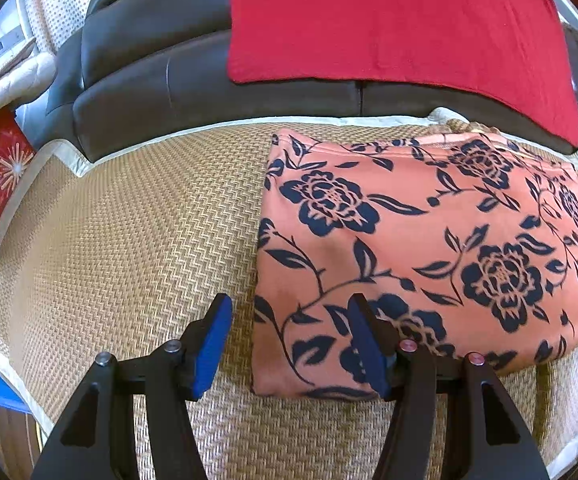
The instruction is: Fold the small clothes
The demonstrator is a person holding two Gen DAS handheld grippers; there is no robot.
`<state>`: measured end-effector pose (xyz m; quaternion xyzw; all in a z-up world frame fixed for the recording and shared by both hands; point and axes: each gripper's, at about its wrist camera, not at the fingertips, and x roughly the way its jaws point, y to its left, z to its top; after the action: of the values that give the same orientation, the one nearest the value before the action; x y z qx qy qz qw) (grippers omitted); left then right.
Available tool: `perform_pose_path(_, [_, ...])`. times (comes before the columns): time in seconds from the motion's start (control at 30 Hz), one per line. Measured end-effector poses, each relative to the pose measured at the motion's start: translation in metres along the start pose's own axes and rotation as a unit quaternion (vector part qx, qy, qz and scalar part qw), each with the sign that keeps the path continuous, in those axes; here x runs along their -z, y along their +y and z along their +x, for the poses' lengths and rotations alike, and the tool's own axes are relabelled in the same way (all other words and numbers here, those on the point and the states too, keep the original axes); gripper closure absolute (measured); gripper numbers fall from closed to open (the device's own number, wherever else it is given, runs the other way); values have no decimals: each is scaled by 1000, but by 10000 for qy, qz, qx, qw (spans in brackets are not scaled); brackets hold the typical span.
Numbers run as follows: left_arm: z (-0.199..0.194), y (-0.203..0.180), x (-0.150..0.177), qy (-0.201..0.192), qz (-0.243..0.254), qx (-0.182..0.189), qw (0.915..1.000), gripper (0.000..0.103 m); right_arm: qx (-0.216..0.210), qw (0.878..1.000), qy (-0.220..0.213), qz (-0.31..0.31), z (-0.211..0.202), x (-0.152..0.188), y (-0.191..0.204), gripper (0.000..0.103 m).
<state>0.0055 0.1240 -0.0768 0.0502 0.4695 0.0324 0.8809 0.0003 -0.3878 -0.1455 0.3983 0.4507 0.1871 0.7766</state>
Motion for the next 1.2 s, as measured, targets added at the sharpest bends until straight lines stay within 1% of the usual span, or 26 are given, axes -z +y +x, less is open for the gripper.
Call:
perform_pose_path(0.1, [-9, 3, 9, 64, -188, 155, 9997, 40, -255, 9988, 32, 414, 8, 23, -14, 21])
perform_pose_path(0.2, [-12, 18, 27, 228, -914, 596, 9938, 29, -291, 9961, -186, 809, 10, 42, -33, 21])
perform_pose_path(0.23, [-9, 25, 37, 353, -1287, 880, 9871, 28, -327, 9942, -259, 992, 3, 45, -43, 20])
perform_pose_path(0.27, [-6, 29, 43, 456, -1499, 1054, 9820, 28, -339, 9918, -357, 1176, 1, 45, -51, 20])
perform_pose_path(0.3, [-1, 33, 51, 586, -1797, 1252, 9740, 28, -330, 9896, -506, 1304, -3, 44, -58, 20])
perform_pose_path(0.37, [9, 39, 60, 795, -2242, 1465, 9602, 28, -363, 9852, -722, 1513, -8, 40, -69, 20])
perform_pose_path(0.43, [14, 46, 62, 800, -2587, 1605, 9492, 28, -464, 9789, -904, 1774, -22, 34, -78, 19])
perform_pose_path(0.53, [19, 56, 58, 688, -3090, 1721, 9328, 27, -504, 9710, -1036, 2096, -22, 29, -91, 17])
perform_pose_path(0.57, [21, 57, 56, 653, -3216, 1722, 9288, 26, -541, 9691, -1037, 2174, -20, 28, -94, 16])
perform_pose_path(0.63, [22, 59, 53, 616, -3343, 1664, 9256, 27, -480, 9662, -1134, 2264, -21, 25, -99, 16])
perform_pose_path(0.67, [22, 59, 51, 578, -3362, 1620, 9260, 50, -472, 9639, -1220, 2319, -17, 26, -98, 16])
perform_pose_path(0.7, [21, 60, 48, 534, -3311, 1489, 9302, 94, -432, 9606, -1345, 2395, -16, 26, -99, 17])
perform_pose_path(0.73, [25, 60, 44, 643, -3169, 1413, 9357, 94, -373, 9599, -1405, 2398, -12, 24, -94, 23])
perform_pose_path(0.77, [24, 65, 41, 588, -3185, 1393, 9358, 94, -130, 9656, -1348, 2220, -12, 17, -89, 56])
perform_pose_path(0.8, [16, 66, 36, 427, -3064, 1247, 9427, 95, 32, 9701, -1251, 2081, -14, 7, -83, 91])
perform_pose_path(0.83, [2, 66, 30, 134, -2866, 1069, 9520, 95, 245, 9753, -1187, 1845, -18, 0, -73, 91])
perform_pose_path(0.9, [-21, 62, 23, -246, -2511, 870, 9637, 94, 636, 9824, -1221, 1260, -27, -1, -53, 91])
perform_pose_path(0.93, [-20, 60, 23, -217, -2374, 788, 9680, 93, 764, 9835, -1236, 1074, -30, -1, -49, 91])
perform_pose_path(0.97, [-10, 56, 24, -30, -2218, 684, 9727, 86, 971, 9844, -1114, 956, -27, 0, -52, 89])
perform_pose_path(1.0, [11, 51, 29, 396, -2037, 606, 9763, 82, 1128, 9842, -912, 1011, -19, 1, -62, 81])
perform_pose_path(1.03, [25, 51, 34, 700, -2022, 624, 9749, 80, 1170, 9836, -715, 1170, -11, 3, -74, 75])
perform_pose_path(1.07, [24, 54, 39, 555, -2091, 700, 9738, 75, 751, 9824, -859, 1476, -14, 8, -90, 73])
perform_pose_path(1.1, [14, 57, 41, 399, -2106, 586, 9750, 59, 592, 9817, -914, 1559, -19, 9, -93, 66])
perform_pose_path(1.13, [5, 60, 42, 300, -2085, 281, 9772, 51, 651, 9825, -890, 1500, -26, 9, -91, 59])
perform_pose_path(1.17, [-5, 64, 43, 157, -2091, -10, 9778, 42, 822, 9830, -1008, 1299, -37, 9, -84, 37])
perform_pose_path(1.2, [-12, 66, 44, 54, -2101, -106, 9776, 42, 995, 9817, -1119, 1177, -45, 9, -79, 20])
